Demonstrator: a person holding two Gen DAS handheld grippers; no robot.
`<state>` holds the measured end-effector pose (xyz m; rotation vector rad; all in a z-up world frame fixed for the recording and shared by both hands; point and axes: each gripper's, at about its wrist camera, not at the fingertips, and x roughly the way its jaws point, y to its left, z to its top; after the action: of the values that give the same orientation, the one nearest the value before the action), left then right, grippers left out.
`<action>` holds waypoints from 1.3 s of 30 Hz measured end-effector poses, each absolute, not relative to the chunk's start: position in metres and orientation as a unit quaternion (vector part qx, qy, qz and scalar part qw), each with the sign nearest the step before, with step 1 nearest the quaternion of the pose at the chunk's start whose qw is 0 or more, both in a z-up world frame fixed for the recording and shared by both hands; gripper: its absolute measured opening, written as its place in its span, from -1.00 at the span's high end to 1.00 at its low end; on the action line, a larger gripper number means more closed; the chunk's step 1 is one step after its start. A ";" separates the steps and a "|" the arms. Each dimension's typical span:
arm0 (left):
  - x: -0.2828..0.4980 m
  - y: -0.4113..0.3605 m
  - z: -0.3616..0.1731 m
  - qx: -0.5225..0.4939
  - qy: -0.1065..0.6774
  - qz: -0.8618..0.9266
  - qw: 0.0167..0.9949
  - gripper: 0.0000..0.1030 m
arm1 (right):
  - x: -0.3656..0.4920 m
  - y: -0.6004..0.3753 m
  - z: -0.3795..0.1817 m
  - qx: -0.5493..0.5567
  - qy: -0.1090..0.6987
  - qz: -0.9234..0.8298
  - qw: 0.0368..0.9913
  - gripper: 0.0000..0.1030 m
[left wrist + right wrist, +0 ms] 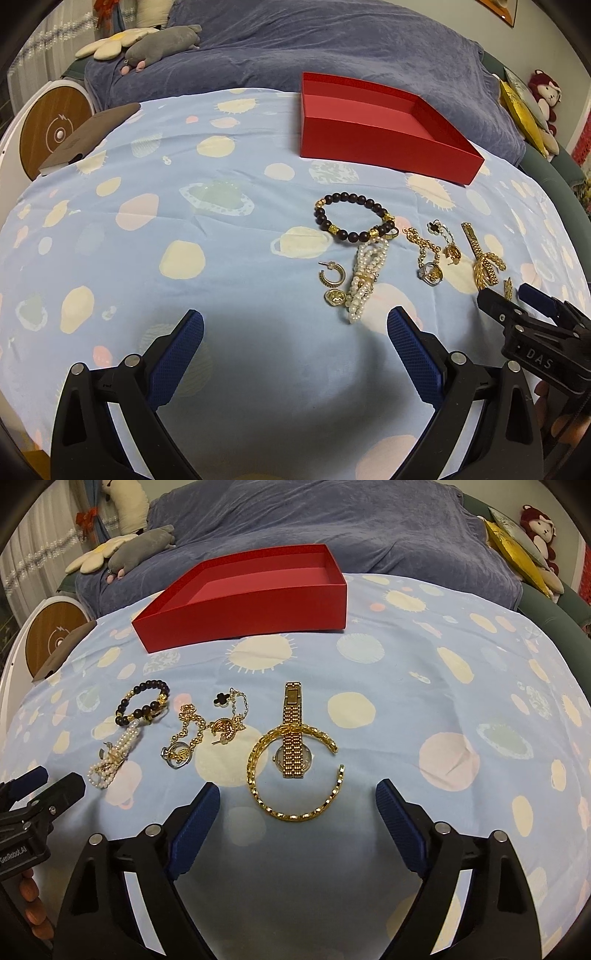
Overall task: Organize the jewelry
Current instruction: 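Grasp the open gold bangle with the right tool while the left tool grasps the white pearl bracelet, then carry the bangle and pearl bracelet into the red box and open both tools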
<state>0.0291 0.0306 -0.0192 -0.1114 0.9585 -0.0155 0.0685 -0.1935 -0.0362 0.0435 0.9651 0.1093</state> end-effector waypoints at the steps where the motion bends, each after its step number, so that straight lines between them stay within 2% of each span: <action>1: 0.029 0.029 -0.020 -0.052 0.461 -0.011 0.886 -0.89 | 0.071 -0.194 -0.038 0.022 0.466 0.052 0.883 -0.44; 5: 0.031 0.022 -0.020 -0.041 0.455 -0.020 0.889 -0.89 | 0.074 -0.193 -0.038 0.016 0.460 0.054 0.886 -0.36; 9: 0.033 0.016 -0.019 -0.032 0.453 -0.024 0.891 -0.89 | 0.073 -0.193 -0.036 0.014 0.455 0.056 0.888 -0.05; 22: 0.039 0.007 -0.015 -0.021 0.434 -0.037 0.900 -0.87 | 0.057 -0.201 -0.023 0.035 0.445 0.071 0.892 -0.05; 24: 0.041 0.001 -0.016 -0.011 0.434 -0.043 0.900 -0.69 | 0.055 -0.203 -0.023 0.038 0.447 0.073 0.891 -0.05; 26: 0.044 -0.004 -0.021 -0.004 0.441 -0.053 0.896 -0.31 | 0.053 -0.204 -0.023 0.040 0.448 0.072 0.890 -0.05; 29: 0.048 -0.007 -0.028 -0.007 0.452 -0.065 0.890 0.03 | 0.052 -0.206 -0.022 0.042 0.449 0.072 0.890 -0.05; 30: 0.049 -0.008 -0.029 -0.005 0.452 -0.066 0.890 0.08 | 0.051 -0.206 -0.022 0.042 0.449 0.072 0.890 -0.05; 33: 0.048 -0.010 -0.029 -0.002 0.448 -0.072 0.891 0.52 | 0.050 -0.206 -0.020 0.042 0.447 0.074 0.890 -0.05; 35: 0.047 -0.010 -0.028 -0.009 0.449 -0.082 0.890 0.73 | 0.050 -0.206 -0.019 0.043 0.447 0.076 0.890 -0.05; 39: 0.041 -0.013 -0.022 -0.009 0.441 -0.094 0.893 0.80 | 0.048 -0.208 -0.016 0.045 0.444 0.077 0.892 -0.05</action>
<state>0.0411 -0.0127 -0.0222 -0.0177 0.9151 -0.1941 0.0483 -0.2076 -0.0156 0.0936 0.9205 0.1602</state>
